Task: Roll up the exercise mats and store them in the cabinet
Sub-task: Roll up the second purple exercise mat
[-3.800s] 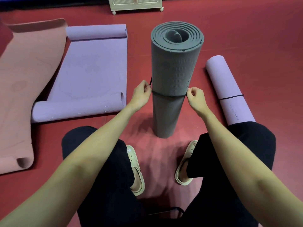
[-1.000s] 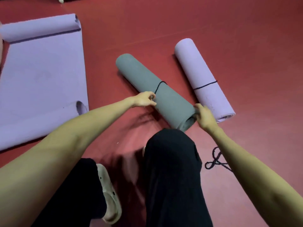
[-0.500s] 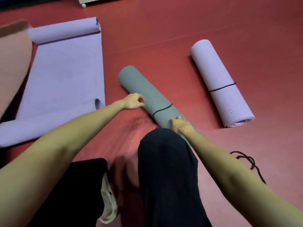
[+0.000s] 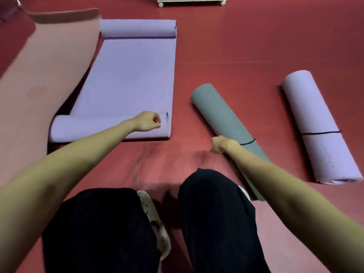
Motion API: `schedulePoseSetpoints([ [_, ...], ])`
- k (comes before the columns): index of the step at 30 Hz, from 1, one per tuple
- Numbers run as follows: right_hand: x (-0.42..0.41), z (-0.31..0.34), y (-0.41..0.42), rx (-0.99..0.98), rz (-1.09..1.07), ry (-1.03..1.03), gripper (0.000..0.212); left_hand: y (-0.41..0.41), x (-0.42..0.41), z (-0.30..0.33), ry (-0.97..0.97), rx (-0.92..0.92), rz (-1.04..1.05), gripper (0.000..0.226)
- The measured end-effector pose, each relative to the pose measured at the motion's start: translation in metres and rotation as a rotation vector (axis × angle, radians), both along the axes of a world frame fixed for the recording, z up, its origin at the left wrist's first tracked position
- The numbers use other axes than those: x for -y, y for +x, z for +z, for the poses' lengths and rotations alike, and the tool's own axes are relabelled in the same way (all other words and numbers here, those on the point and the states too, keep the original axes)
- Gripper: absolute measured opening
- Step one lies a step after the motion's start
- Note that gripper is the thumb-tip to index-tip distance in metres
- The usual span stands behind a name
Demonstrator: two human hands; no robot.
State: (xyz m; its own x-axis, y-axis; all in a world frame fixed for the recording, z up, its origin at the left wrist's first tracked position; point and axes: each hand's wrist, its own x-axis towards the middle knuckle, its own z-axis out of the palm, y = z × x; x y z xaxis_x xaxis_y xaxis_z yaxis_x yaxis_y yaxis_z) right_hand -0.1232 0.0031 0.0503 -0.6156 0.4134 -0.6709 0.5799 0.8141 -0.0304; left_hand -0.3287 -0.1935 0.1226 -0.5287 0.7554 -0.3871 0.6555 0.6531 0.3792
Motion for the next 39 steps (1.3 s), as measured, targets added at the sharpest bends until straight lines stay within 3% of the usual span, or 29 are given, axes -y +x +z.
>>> schedulePoseSetpoints([
  [5,0.049,-0.003,-0.081,-0.114,0.274,-0.024,0.048,-0.051,0.06,-0.031,-0.069,-0.015,0.09,0.031],
  [9,0.069,-0.037,-0.133,-0.269,0.277,0.0,0.062,-0.094,0.079,-0.072,-0.133,-0.062,0.12,0.052],
  [11,0.069,-0.058,-0.169,-0.426,0.107,-0.074,0.067,-0.12,0.08,-0.093,-0.13,-0.11,0.145,0.058],
  [15,0.06,-0.103,-0.23,-0.584,-0.546,-0.454,0.052,-0.156,0.081,-0.131,-0.137,-0.171,0.214,0.067],
  [18,0.058,-0.12,-0.24,-0.752,-0.693,-0.531,0.044,-0.158,0.078,-0.152,-0.162,-0.176,0.184,0.076],
  [22,0.045,-0.11,-0.228,-0.892,-0.598,-0.453,0.048,-0.15,0.066,-0.158,-0.081,-0.317,0.15,0.072],
  [26,0.007,-0.102,-0.19,-0.932,-0.592,-0.328,0.037,-0.145,0.045,-0.15,-0.037,-0.304,0.08,0.073],
  [34,-0.019,-0.127,-0.118,-0.613,-0.727,-0.214,0.045,-0.14,0.034,-0.17,-0.163,-0.162,0.084,0.074],
  [36,-0.006,-0.125,-0.119,-0.753,-0.641,-0.036,0.054,-0.139,0.037,-0.17,-0.174,-0.22,0.069,0.083],
  [39,0.017,-0.116,-0.13,-1.016,-0.292,0.155,0.061,-0.131,0.045,-0.167,-0.257,-0.254,0.004,0.095],
])
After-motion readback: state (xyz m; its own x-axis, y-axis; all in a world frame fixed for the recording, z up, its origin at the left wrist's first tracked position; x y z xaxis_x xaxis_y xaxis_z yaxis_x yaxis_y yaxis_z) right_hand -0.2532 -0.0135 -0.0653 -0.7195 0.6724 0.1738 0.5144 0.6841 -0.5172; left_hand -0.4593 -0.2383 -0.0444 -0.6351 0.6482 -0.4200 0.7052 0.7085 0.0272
